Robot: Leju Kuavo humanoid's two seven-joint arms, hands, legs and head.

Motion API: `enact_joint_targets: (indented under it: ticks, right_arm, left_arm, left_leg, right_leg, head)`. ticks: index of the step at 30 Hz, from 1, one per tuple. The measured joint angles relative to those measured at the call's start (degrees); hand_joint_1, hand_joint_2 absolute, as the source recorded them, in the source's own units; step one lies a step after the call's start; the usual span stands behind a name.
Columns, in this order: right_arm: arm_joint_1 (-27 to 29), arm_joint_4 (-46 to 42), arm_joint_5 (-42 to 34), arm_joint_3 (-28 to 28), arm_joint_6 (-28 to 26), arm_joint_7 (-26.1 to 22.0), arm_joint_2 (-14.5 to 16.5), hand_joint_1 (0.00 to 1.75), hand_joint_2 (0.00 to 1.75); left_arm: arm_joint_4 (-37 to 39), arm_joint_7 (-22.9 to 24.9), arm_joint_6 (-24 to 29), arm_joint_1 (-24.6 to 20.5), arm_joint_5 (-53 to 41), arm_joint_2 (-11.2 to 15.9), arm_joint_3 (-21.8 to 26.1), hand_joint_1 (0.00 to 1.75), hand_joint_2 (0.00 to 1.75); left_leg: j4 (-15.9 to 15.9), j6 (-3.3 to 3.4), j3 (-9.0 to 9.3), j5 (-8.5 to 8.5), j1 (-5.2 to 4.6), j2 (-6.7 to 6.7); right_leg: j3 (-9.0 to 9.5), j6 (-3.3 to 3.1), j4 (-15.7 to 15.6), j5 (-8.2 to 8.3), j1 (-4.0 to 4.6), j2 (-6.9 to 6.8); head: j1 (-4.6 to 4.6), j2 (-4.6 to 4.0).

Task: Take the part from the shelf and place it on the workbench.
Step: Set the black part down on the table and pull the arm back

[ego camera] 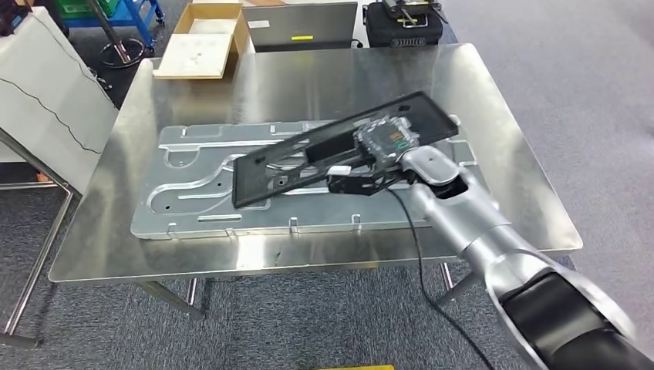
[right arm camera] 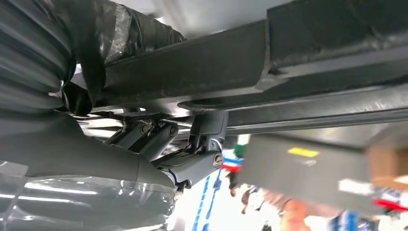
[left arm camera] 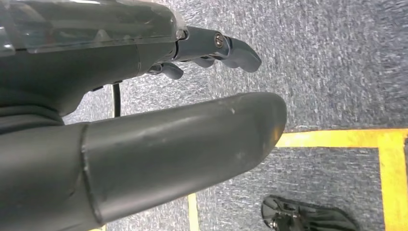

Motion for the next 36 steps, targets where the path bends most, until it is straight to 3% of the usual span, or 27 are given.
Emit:
enact_joint_targets:
  ticks: [2,5,6,7,8,9,11,12,16,18,20,21,22,23,24,26,28,30,32,35,36]
  right_arm:
    - [-0.08,1.84,-0.58,0.29,-0.22,-0.21,1.86,1.69,1.75]
    - [0.32,4.64,-1.89,0.46,-0.43,-0.28,4.18,1.69,1.75]
    - [0.63,5.52,-2.31,0.49,-0.43,-0.24,4.82,1.69,1.75]
    - [0.90,6.41,-2.74,0.50,-0.43,-0.07,5.38,1.69,1.75]
    - [1.08,7.23,-3.08,0.50,-0.43,0.19,5.90,1.69,1.75]
    - [1.17,8.04,-3.38,0.48,-0.45,0.53,6.40,1.69,1.75]
    - [1.19,9.56,-3.91,0.43,-0.49,1.30,7.21,1.69,1.75]
    - [1.24,10.29,-4.14,0.38,-0.50,1.77,7.57,1.69,1.75]
    - [1.51,12.90,-4.60,-0.22,-0.68,5.17,8.95,1.69,1.75]
    - [1.50,14.30,-4.13,-0.64,-1.74,8.33,9.70,1.69,1.75]
    - [1.71,15.60,-3.31,-0.95,-3.57,11.47,10.25,1.69,1.75]
    - [1.85,16.16,-2.91,-1.18,-4.59,12.66,10.38,1.27,1.31]
    - [1.96,16.65,-2.54,-1.47,-5.57,13.63,10.43,0.85,0.87]
    - [2.02,17.10,-2.27,-1.85,-6.40,14.35,10.42,0.42,0.44]
    - [2.02,17.52,-2.02,-2.32,-7.05,14.91,10.39,0.00,0.00]
    - [1.98,18.23,-1.61,-3.33,-7.66,15.50,10.15,0.00,0.00]
    - [1.99,18.85,-1.30,-4.21,-7.76,15.64,9.78,0.00,0.00]
    - [2.06,19.32,-1.15,-4.83,-7.76,15.29,9.36,0.00,0.00]
    - [2.12,19.63,-1.00,-5.38,-8.09,14.28,8.81,0.00,0.00]
    - [2.78,19.75,-0.69,-5.99,-9.61,11.95,8.03,0.00,0.00]
    - [3.22,19.71,-0.58,-6.08,-10.19,11.02,7.81,0.00,0.00]
  left_arm:
    - [0.00,-0.32,-0.04,-0.04,-0.26,-0.07,-0.13,0.00,0.00]
    - [0.00,-1.28,-0.17,-0.17,-0.42,-0.20,-0.49,0.00,0.00]
    - [0.00,-1.68,-0.24,-0.16,-0.42,-0.22,-0.57,0.00,0.00]
    - [0.00,-2.08,-0.30,-0.12,-0.45,-0.25,-0.64,0.00,0.00]
    - [0.00,-2.47,-0.34,-0.06,-0.49,-0.29,-0.70,0.00,0.00]
    - [0.00,-2.86,-0.36,0.00,-0.53,-0.34,-0.77,0.00,0.00]
    - [0.00,-3.58,-0.36,0.04,-0.56,-0.47,-0.84,0.00,0.00]
    - [0.00,-3.92,-0.37,0.06,-0.55,-0.50,-0.85,0.00,0.00]
    - [0.02,-5.06,-0.59,0.14,-0.21,-0.51,-0.85,0.00,0.00]
    - [0.02,-5.27,-0.62,0.21,-0.02,-0.49,-0.84,0.00,0.00]
    - [0.03,-5.38,-0.56,0.28,0.20,-0.55,-0.84,0.00,0.00]
    - [0.04,-5.48,-0.53,0.35,0.28,-0.59,-0.84,0.00,0.44]
    - [0.05,-5.62,-0.51,0.43,0.33,-0.63,-0.84,0.00,0.87]
    - [0.06,-5.81,-0.51,0.50,0.34,-0.65,-0.84,0.00,1.31]
    - [0.07,-6.01,-0.51,0.54,0.36,-0.62,-0.84,0.00,1.75]
    - [0.07,-6.30,-0.51,0.51,0.39,-0.55,-0.83,0.00,1.75]
    - [0.07,-6.39,-0.51,0.48,0.39,-0.51,-0.82,0.00,1.75]
    - [0.07,-6.40,-0.44,0.54,0.32,-0.52,-0.82,0.00,0.87]
    - [0.07,-6.44,-0.13,0.52,0.16,-0.53,-0.82,0.00,0.00]
    - [0.07,-6.53,0.49,0.46,-0.17,-0.54,-0.82,0.00,0.00]
    - [0.07,-6.54,0.59,0.47,-0.26,-0.54,-0.82,0.00,0.00]
  left_leg:
    - [-0.50,0.27,0.38,0.04,0.41,0.10]
    - [-0.31,0.54,0.51,-0.20,0.46,0.14]
    - [-0.21,0.54,0.55,-0.30,0.47,0.08]
    - [-0.06,0.47,0.60,-0.43,0.48,0.00]
    - [0.11,0.35,0.68,-0.60,0.49,-0.10]
    - [0.31,0.17,0.76,-0.81,0.50,-0.20]
    - [0.59,-0.33,0.76,-1.11,0.36,-0.29]
    - [0.61,-0.59,0.76,-1.17,0.31,-0.27]
    - [1.40,-1.82,0.48,-2.14,0.52,-0.11]
    - [6.36,-2.39,-1.63,-5.20,0.72,-0.05]
    - [14.25,-2.84,-5.22,-8.67,0.79,-0.02]
    - [16.86,-2.97,-6.50,-9.29,0.81,-0.02]
    - [17.35,-3.02,-6.79,-8.81,0.83,-0.01]
    - [15.53,-2.99,-5.94,-7.32,0.85,-0.01]
    - [11.69,-2.89,-4.04,-5.17,0.89,-0.01]
    - [3.96,-2.48,-0.08,-2.37,0.80,-0.08]
    - [1.05,-1.98,1.40,-2.02,0.58,-0.14]
    - [0.82,-1.35,1.44,-1.85,0.67,-0.06]
    - [0.44,-0.54,1.61,-1.57,0.88,0.07]
    - [0.34,0.10,1.67,-1.51,0.82,0.22]
    - [0.40,0.15,1.67,-1.55,0.79,0.24]
  right_leg:
    - [-1.32,0.44,3.27,-2.16,0.04,-0.11]
    - [-7.04,0.93,14.73,-7.06,-0.33,-0.15]
    - [-8.24,1.05,16.67,-7.18,-0.45,-0.16]
    - [-8.36,1.10,16.34,-6.10,-0.55,-0.16]
    - [-7.36,1.05,13.73,-4.06,-0.63,-0.17]
    - [-5.63,0.86,9.56,-1.62,-0.66,-0.19]
    - [-2.53,0.36,2.73,1.17,-0.40,-0.22]
    - [-1.82,0.14,1.09,1.51,-0.25,-0.18]
    - [-1.41,-0.85,0.09,1.56,-0.32,0.00]
    - [-1.19,-1.33,-0.17,1.69,-0.54,-0.08]
    - [-1.18,-1.48,-0.11,1.67,-0.51,-0.13]
    - [-1.17,-1.48,-0.05,1.64,-0.50,-0.15]
    - [-1.13,-1.46,0.00,1.60,-0.49,-0.17]
    - [-1.06,-1.40,0.04,1.54,-0.50,-0.16]
    - [-0.96,-1.28,0.11,1.45,-0.52,-0.14]
    - [-0.92,-0.86,0.30,1.25,-0.36,-0.07]
    - [-1.05,-0.37,0.42,1.22,-0.19,0.01]
    - [-1.07,0.21,0.43,1.17,-0.21,0.05]
    - [-1.82,0.78,2.46,-0.44,-0.27,-0.01]
    - [-6.66,1.26,13.21,-5.89,-0.38,-0.10]
    - [-8.14,1.34,16.31,-6.85,-0.40,-0.11]
  head:
    - [0.02,-0.01]
    - [0.02,-0.01]
    - [0.01,-0.01]
    - [0.01,-0.01]
    - [0.01,-0.01]
    - [0.02,-0.01]
    - [0.01,0.00]
    - [0.01,0.00]
    - [0.00,-0.01]
    - [-0.01,-0.01]
    - [-0.01,-0.01]
    - [-0.01,-0.01]
    - [-0.01,-0.01]
    - [-0.01,-0.01]
    - [-0.01,-0.01]
    - [-0.01,-0.01]
    - [-0.01,0.00]
    - [-0.01,0.00]
    - [-0.01,0.00]
    - [0.01,-0.01]
    - [0.01,-0.01]
